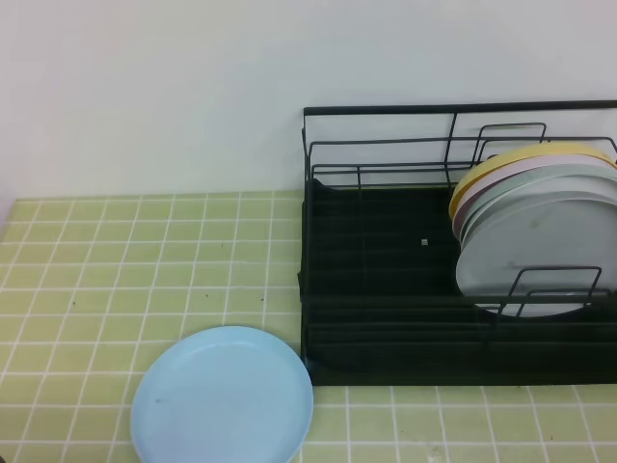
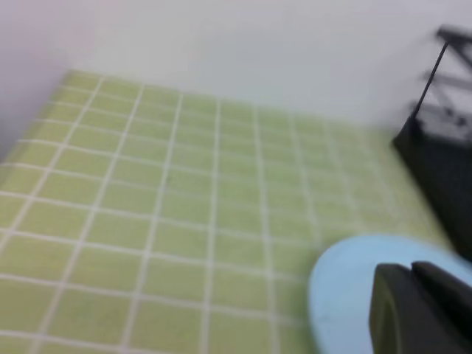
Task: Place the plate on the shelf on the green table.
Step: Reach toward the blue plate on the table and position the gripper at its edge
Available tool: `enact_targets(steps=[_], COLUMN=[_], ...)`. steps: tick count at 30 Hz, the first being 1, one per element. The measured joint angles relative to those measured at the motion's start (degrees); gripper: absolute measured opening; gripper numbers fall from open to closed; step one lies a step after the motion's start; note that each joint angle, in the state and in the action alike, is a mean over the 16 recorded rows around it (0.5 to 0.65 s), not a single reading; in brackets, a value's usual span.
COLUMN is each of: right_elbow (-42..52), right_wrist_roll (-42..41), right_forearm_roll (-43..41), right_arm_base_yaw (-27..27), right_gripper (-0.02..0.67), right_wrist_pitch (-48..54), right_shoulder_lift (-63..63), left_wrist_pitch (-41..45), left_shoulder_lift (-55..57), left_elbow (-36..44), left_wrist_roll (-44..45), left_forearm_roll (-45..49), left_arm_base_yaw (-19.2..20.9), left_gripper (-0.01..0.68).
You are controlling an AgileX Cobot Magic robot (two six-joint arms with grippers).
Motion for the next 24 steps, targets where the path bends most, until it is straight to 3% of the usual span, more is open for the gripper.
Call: enact_targets(steps=[10,16,24], right_elbow=[0.0,-1.0,-6.6], right_wrist_roll=[-8.6,-19.4,-37.5], right_forearm_roll=[2.3,7.7,19.4], right_arm_base_yaw=[0.0,0.0,0.0], right_gripper=[-0.003,-0.003,-0.003], right_wrist_pitch=[2.1,6.9,14.7], right_shoulder_lift=[0.0,0.0,0.0], left_wrist_pitch=[-2.3,-3.3,0.0], left_shoulder_lift=[0.0,-0.3,-0.4], left_elbow=[0.0,0.4,0.4], left_wrist_roll=[-0.7,0.0,3.5], left_forearm_roll=[-22.9,-37.9,-45.6], left_arm_base_yaw=[0.0,0.0,0.0], left_gripper=[-0.002,-0.002,-0.002])
